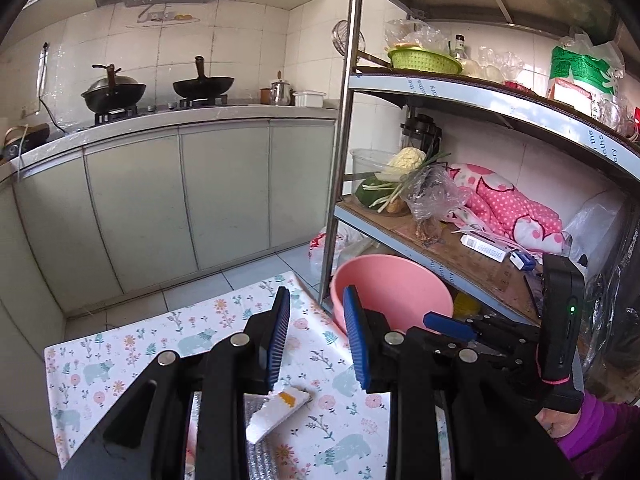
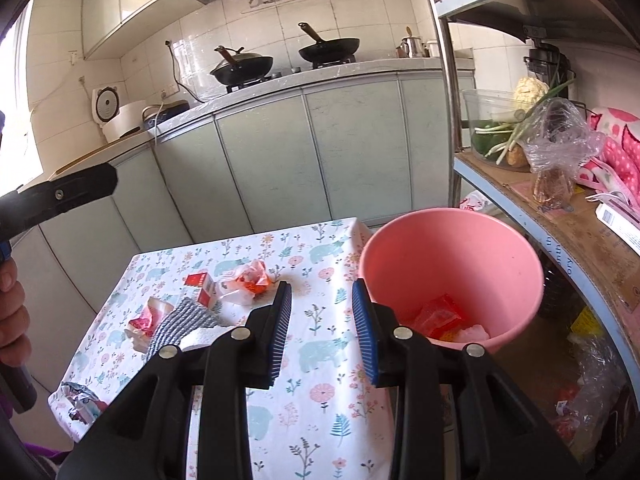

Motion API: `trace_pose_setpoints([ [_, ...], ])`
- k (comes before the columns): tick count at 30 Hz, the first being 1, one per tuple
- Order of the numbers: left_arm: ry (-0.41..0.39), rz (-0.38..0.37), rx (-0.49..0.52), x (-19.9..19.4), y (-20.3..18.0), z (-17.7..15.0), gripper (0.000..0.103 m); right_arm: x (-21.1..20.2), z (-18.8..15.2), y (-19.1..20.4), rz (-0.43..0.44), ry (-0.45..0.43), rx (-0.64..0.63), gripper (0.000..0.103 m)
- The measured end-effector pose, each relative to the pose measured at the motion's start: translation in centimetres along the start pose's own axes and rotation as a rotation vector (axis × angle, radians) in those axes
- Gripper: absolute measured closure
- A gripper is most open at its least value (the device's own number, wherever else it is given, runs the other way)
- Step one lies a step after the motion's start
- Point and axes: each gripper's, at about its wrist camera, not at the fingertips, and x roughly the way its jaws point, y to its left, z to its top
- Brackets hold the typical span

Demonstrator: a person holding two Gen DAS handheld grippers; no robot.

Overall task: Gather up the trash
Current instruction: 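Return both open tools to the trash on the table, then close the left tool on the pink tissue packet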

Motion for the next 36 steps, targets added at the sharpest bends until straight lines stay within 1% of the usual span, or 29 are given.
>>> trace_pose_setpoints([
  [5,-0.009,0.102,-0.047,-3.2,3.5,-1.1,0.076,0.8,-0.2,1.5,0.037,0.024,-0.025,0.071],
  [6,-0.008,0.124,-0.059,-3.8,4.3,-1.5,0.075,1.0,-0.3,1.9,0.044,0.031,-0.029,0.071],
  [8,-0.006,0.166,-0.083,-4.8,5.7,-2.1,0.070,1.3,-0.4,2.6,0.059,0.042,-0.041,0.071],
  [10,0.002,0.204,-0.107,-5.7,7.2,-2.9,0.069,1.5,-0.5,3.3,0.070,0.048,-0.051,0.071],
  [13,0.023,0.247,-0.148,-6.7,9.2,-4.4,0.069,1.8,-0.6,4.0,0.082,0.059,-0.064,0.071],
  [15,0.042,0.262,-0.169,-7.1,10.2,-5.2,0.069,2.0,-0.7,4.5,0.086,0.069,-0.071,0.071],
  [18,0.075,0.268,-0.202,-7.1,11.6,-6.5,0.069,2.5,-0.7,4.9,0.093,0.085,-0.077,0.071],
  [22,0.132,0.265,-0.254,-5.7,13.2,-8.1,0.069,3.2,-1.0,5.6,0.104,0.116,-0.085,0.071],
  [29,0.261,0.243,-0.383,-1.9,16.3,-11.2,0.069,5.1,-1.8,6.5,0.117,0.189,-0.088,0.070],
  [31,0.300,0.232,-0.409,-0.6,16.8,-12.0,0.069,5.6,-2.0,6.6,0.123,0.208,-0.082,0.070],
  [36,0.368,0.216,-0.440,1.9,17.5,-13.6,0.069,6.2,-2.4,7.0,0.136,0.235,-0.079,0.070],
])
